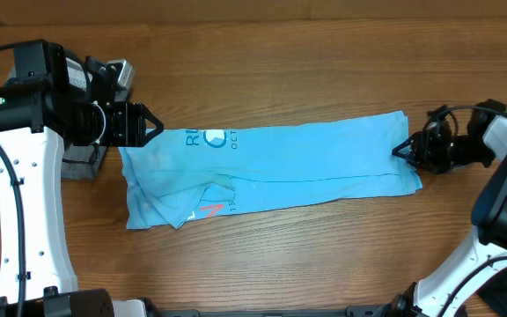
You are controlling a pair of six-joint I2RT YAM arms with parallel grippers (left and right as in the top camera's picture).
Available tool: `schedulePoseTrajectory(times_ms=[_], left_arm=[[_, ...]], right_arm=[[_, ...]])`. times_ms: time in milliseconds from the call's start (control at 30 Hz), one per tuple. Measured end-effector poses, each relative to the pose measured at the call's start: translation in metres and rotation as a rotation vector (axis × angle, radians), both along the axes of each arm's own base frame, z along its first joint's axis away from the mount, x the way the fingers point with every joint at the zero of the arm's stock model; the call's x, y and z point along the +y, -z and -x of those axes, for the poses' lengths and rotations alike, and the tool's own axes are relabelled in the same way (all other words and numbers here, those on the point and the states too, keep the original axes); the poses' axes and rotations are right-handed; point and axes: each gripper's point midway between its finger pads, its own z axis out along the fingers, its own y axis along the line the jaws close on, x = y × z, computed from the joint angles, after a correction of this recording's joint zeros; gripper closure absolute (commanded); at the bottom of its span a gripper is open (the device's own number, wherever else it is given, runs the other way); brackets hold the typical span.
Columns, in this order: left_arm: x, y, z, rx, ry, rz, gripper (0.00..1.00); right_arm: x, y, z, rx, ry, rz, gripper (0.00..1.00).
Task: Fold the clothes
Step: 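Lift the left gripper away and tug the right end rightward with the right gripper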
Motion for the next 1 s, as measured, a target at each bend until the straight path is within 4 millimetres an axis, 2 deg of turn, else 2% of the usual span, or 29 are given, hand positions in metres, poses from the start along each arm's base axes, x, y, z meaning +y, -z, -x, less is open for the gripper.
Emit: schedulePoseTrajectory(times_ms=[133, 233, 300, 367, 433, 467, 667, 833, 933, 1000], left_arm=[[0.0, 0.0, 0.0, 0.0, 0.0, 0.0, 0.41], [0.0, 0.0, 0.001, 0.003, 0.0, 0.001, 0.41], [0.0, 0.0, 0.001, 0.005, 0.0, 0.001, 0.41], [0.0, 0.0, 0.001, 0.006, 0.0, 0.001, 0.41], [0.0, 0.0, 0.001, 0.006, 0.0, 0.001, 0.41], [0.0, 0.0, 0.001, 0.006, 0.0, 0.001, 0.41], [0.0, 0.0, 0.001, 0.006, 0.0, 0.001, 0.41], [0.0, 0.0, 0.001, 0.005, 0.002, 0.001, 0.41], [0.0, 0.0, 0.001, 0.005, 0.002, 0.001, 0.41], [0.0, 0.0, 0.001, 0.005, 0.002, 0.001, 0.41]], right_arm=[[-0.001, 0.002, 0.0, 0.003, -0.002, 0.005, 0.62], [-0.001, 0.002, 0.0, 0.001, -0.003, 0.008, 0.57], [0.0, 0.001, -0.001, -0.001, 0.0, 0.003, 0.69], [-0.003, 0.003, -0.002, -0.001, 0.005, 0.014, 0.85], [-0.005, 0.006, -0.002, 0.009, 0.019, 0.024, 0.95], [-0.005, 0.007, -0.002, 0.015, 0.022, 0.025, 0.96], [-0.008, 0.006, 0.004, 0.09, 0.078, 0.016, 0.96], [-0.019, -0.007, -0.002, 0.107, 0.123, 0.028, 0.96], [-0.022, -0.024, -0.007, 0.082, 0.14, 0.047, 0.96], [-0.022, -0.043, -0.01, 0.038, 0.142, 0.069, 0.96]])
